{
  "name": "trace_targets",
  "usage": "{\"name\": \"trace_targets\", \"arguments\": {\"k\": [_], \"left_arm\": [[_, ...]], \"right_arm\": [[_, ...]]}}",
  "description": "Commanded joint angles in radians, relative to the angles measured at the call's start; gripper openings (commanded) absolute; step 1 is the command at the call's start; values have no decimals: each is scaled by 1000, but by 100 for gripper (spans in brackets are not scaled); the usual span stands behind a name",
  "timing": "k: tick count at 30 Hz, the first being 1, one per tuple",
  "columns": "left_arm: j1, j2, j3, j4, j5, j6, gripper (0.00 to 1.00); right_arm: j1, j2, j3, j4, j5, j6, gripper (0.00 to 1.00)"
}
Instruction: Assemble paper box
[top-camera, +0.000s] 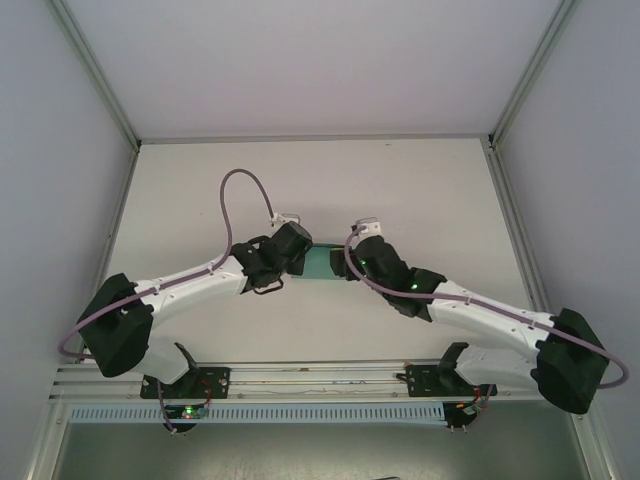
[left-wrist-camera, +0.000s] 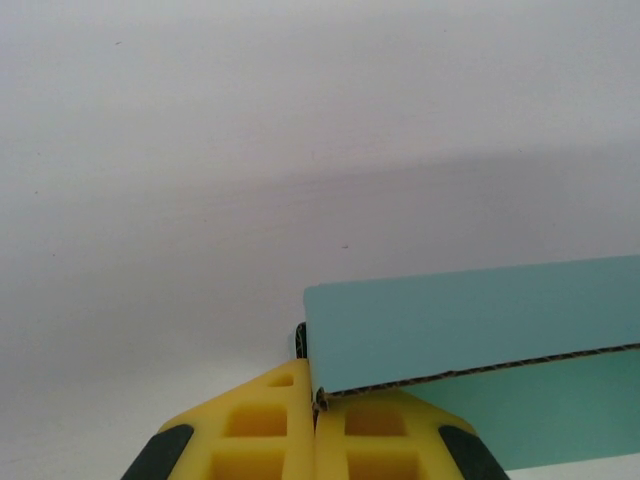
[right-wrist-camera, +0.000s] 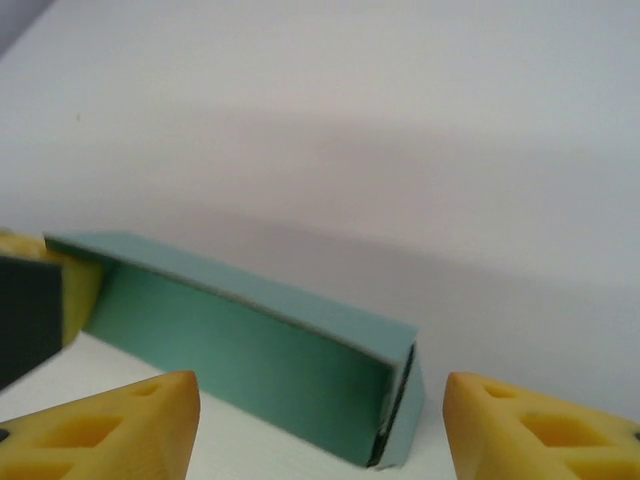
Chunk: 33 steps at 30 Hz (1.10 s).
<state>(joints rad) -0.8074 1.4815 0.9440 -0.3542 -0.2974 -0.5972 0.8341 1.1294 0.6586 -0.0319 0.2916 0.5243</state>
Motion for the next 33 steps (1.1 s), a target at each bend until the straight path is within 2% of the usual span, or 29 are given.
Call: {"name": "trace_targets", "arguments": {"k": [1,4,11,17,18,22,24,27,29,31,33], "left_arm": [[-32,88,-78,-197,95,20,0],[-38,85,-78,-187,85,27,0],[-37,88,-53,-207,51,48,0],[-38,59,-52,-201,63,65,4],[-37,52,-51,-202,68,67,6],[-38,2,-39,-201,106,87,25],[-38,-33,-29,-207,131,107,28],[-37,-101,-7,-225,165,135,39],[-37,-137,9,-237,188,141,55],[-34,-159,32,-255,234,149,65],[-32,-173,47,-257,261,140,69]], "right_arm": [[-55,-37,-31,64,-53,-7,67],[-100,2,-13,136,-77,-2,68],[-156,201,132,-14,-171,55,61],[-150,248,87,-13,-211,122,52],[-146,248,76,-14,-210,130,52],[-123,241,40,-19,-183,154,51],[-116,240,31,-25,-167,166,50],[-112,240,18,-26,-160,175,49],[-107,243,9,-28,-154,182,49],[-107,250,1,-25,-152,188,49],[-107,253,-2,-23,-147,193,48]]}}
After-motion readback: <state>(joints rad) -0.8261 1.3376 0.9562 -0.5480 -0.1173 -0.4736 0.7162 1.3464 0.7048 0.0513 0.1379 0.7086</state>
